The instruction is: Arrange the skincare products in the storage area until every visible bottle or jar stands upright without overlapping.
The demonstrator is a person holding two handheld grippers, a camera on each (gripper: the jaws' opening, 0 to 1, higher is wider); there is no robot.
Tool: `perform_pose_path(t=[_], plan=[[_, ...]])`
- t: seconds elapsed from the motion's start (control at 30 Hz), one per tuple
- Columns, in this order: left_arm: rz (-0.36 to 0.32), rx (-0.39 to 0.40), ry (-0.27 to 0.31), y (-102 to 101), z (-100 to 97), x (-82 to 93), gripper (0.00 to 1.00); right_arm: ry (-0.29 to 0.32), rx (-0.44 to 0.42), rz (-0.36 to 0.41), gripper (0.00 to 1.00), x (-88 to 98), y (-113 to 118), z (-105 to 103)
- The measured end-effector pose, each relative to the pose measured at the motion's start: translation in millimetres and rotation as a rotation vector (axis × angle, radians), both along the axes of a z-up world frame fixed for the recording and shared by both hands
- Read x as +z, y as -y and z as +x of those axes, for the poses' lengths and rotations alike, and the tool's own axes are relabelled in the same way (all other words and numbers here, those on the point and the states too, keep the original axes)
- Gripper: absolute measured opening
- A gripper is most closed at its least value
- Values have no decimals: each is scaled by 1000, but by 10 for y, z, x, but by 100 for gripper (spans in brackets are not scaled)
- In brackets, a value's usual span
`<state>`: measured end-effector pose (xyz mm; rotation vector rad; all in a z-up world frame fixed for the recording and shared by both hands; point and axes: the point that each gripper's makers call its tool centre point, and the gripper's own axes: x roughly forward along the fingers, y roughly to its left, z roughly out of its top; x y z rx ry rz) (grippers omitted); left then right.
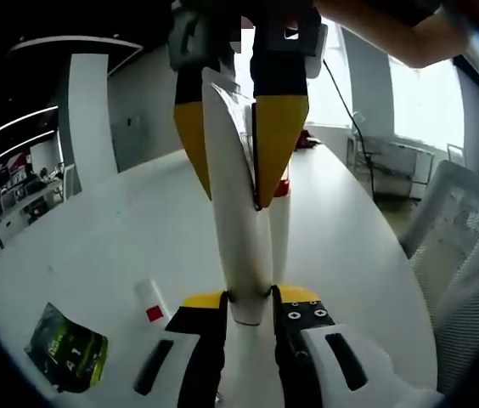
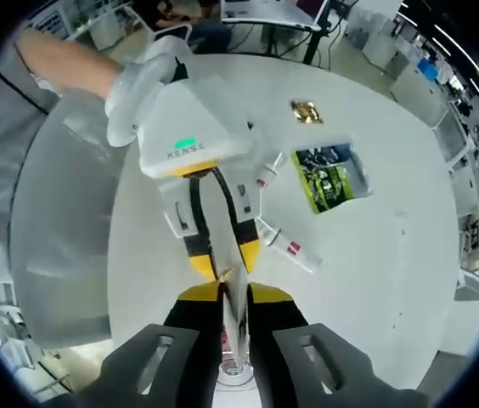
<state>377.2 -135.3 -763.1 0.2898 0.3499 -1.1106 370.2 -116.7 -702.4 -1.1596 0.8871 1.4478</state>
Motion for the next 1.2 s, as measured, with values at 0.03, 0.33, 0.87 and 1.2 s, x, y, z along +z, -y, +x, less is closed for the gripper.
perform_pose_path(t=[0.03,0.33,0.87,1.2], plan=[[0,-1,-1,1,-1,1,21,0,-1,1,10,0,0,2],[1,-4,0,-6,9,-4,21,-5,39,7,12,-22,13,-42],[-7,5,16,-30,16,53,22,4,53,32,35,-43,22,-44],[-12,35,34,-169,23,173,28,26,-14,80,57,-11,90,10]])
